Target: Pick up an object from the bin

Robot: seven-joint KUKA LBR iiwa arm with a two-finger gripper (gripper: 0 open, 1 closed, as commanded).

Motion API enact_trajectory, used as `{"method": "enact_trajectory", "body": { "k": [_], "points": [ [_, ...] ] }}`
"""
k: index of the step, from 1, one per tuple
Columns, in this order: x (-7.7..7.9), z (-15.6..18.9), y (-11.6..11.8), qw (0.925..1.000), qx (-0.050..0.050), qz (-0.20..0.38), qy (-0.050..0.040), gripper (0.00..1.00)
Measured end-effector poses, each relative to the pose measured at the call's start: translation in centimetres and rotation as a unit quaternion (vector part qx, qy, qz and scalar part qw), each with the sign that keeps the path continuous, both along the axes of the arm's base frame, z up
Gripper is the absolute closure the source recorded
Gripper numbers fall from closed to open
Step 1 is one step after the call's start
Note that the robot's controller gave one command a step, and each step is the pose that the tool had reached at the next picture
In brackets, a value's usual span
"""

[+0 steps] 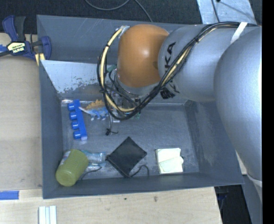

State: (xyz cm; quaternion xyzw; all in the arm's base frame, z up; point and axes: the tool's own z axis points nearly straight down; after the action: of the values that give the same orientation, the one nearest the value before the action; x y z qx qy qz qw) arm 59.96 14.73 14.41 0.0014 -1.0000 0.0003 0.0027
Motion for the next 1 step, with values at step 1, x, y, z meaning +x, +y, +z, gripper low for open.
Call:
{"method": "enact_trajectory", "body": {
  "k": [1],
  "points": [
    [0.19,0.53,-0.05,1.0,0.001,-0.001,-0.0041,0.0]
  ]
}}
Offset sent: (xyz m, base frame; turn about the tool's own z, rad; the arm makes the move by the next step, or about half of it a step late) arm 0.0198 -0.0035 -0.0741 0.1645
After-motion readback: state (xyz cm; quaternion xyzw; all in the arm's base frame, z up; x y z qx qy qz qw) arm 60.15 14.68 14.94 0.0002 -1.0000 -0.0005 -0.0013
